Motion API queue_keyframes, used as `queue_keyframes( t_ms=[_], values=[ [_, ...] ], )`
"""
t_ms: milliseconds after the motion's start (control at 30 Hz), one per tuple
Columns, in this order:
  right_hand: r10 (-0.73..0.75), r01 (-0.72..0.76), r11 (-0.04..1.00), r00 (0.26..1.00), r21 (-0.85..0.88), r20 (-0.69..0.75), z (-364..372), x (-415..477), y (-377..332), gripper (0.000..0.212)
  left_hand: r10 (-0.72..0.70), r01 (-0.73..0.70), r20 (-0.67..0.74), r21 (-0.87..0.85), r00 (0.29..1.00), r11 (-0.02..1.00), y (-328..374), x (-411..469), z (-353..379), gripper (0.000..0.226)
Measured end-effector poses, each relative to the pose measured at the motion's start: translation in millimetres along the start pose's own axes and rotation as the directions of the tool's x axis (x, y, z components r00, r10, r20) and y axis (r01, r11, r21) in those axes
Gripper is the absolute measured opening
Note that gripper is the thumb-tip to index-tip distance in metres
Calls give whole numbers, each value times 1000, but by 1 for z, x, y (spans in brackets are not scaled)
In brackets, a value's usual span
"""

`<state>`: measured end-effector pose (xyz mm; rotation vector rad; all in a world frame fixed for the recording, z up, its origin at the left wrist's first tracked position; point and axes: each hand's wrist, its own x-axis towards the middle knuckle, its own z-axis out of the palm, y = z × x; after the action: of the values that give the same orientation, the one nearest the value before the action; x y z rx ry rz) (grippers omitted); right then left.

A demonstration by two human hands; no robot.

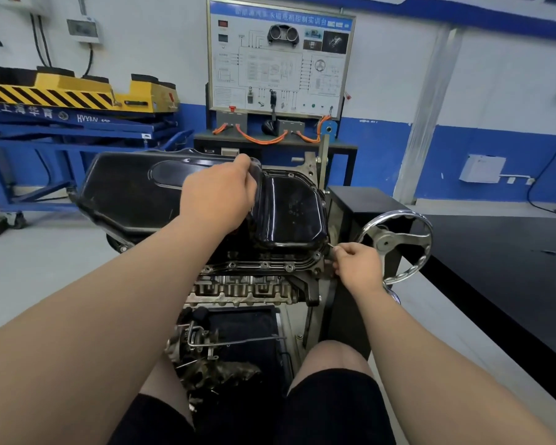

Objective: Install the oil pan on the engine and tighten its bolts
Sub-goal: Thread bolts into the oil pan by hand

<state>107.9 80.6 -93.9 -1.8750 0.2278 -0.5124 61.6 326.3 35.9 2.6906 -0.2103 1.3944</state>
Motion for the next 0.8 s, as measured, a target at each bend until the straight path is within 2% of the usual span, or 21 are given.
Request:
queue_keyframes(
  t_ms=[133, 233, 467, 533, 600, 700, 800],
  values=[
    [38, -38, 998, 999, 54, -6, 1, -2, -4, 19, -13, 14, -13, 17, 1000, 1000, -1, 2, 1, 11],
    [15, -15, 999, 1000, 49, 3, 2, -5, -10, 8, -39, 40, -21, 21, 999, 999, 1, 3, 0, 11],
    [-119, 132, 967, 990, -219, 74, 6, -12, -22, 10, -74, 74, 2, 51, 997, 996, -2, 8, -2, 17],
    [-95, 95, 990, 995, -106, 9, 4, -10, -27, 6, -69, 69, 7, 39, 998, 997, -3, 9, -2, 14],
    [7, 1, 987, 999, 159, -52, 3, -7, -38, 16, -62, 62, 10, 25, 998, 998, -4, 10, -2, 11],
    [216, -222, 857, 974, 464, 67, 8, -3, -61, 24, -63, 63, 18, 26, 998, 998, -5, 10, -1, 11],
    [287, -325, 793, 946, 516, 154, 11, -1, -77, 22, -75, 74, 16, 36, 997, 997, -5, 9, 0, 12]
  ],
)
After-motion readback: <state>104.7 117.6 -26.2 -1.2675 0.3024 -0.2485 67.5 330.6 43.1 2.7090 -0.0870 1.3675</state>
